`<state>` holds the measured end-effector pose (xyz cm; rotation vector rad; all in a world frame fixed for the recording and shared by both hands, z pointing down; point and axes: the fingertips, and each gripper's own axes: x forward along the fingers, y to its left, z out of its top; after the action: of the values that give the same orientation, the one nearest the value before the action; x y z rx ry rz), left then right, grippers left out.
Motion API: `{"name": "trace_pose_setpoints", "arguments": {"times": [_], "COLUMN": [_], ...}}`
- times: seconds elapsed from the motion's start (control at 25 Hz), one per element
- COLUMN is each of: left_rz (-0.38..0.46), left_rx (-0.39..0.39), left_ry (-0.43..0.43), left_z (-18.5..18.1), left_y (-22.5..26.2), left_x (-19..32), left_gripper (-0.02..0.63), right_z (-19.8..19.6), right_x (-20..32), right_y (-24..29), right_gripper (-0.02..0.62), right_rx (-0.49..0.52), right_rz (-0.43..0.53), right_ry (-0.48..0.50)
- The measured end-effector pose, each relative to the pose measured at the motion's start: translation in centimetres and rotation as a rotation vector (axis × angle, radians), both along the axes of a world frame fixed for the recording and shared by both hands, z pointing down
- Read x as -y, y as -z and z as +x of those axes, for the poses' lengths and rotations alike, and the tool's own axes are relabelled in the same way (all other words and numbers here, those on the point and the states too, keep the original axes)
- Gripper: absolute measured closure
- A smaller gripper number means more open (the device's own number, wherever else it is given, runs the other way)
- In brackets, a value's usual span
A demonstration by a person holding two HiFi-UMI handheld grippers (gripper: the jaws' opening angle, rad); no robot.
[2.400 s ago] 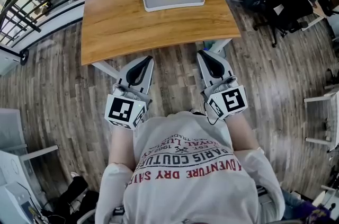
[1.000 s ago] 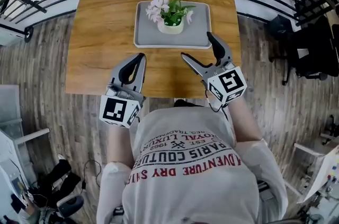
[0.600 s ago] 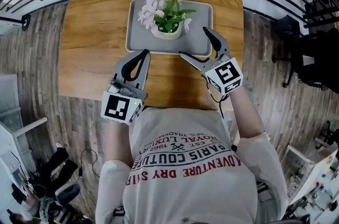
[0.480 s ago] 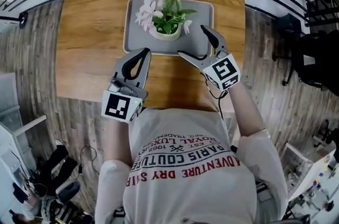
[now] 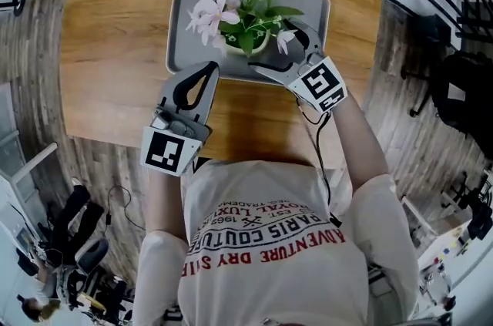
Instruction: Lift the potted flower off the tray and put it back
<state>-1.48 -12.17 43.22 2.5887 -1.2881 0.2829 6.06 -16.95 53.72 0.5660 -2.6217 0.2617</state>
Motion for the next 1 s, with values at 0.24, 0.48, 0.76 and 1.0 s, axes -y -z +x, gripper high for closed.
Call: {"name": "trace_pose_setpoints", "arguments": {"times": [0.24,0.48,0.76,1.0], "left_rz": [-0.044,-0.056,-0.065,-0.066], "left_rx": [-0.001,0.002,-0.001,0.009], "left_ry": [0.019,0.028,0.040,0.028], "left_z": [-0.2,-0.6,-1.2,-1.9], "left_y": [-2.7,-3.7,-4.5,-4.7], "left_x": [0.5,0.9,1.1,0.6], "left_gripper": [0.591,0.592,0.592,0.592], "right_z": [-2.7,-4.5,-5.3,-5.2], "right_x": [0.5,0.9,1.2,1.1], "right_y": [-1.2,-1.1,-1.8,-1.7], "right_gripper": [0.086,0.078,0.080,0.081], "right_rx": [0.042,0.081,0.029,0.033], "right_rz": [-0.012,-0.004,0.028,0.035], "right_ry": [0.091,0.137,0.144,0.083]}}
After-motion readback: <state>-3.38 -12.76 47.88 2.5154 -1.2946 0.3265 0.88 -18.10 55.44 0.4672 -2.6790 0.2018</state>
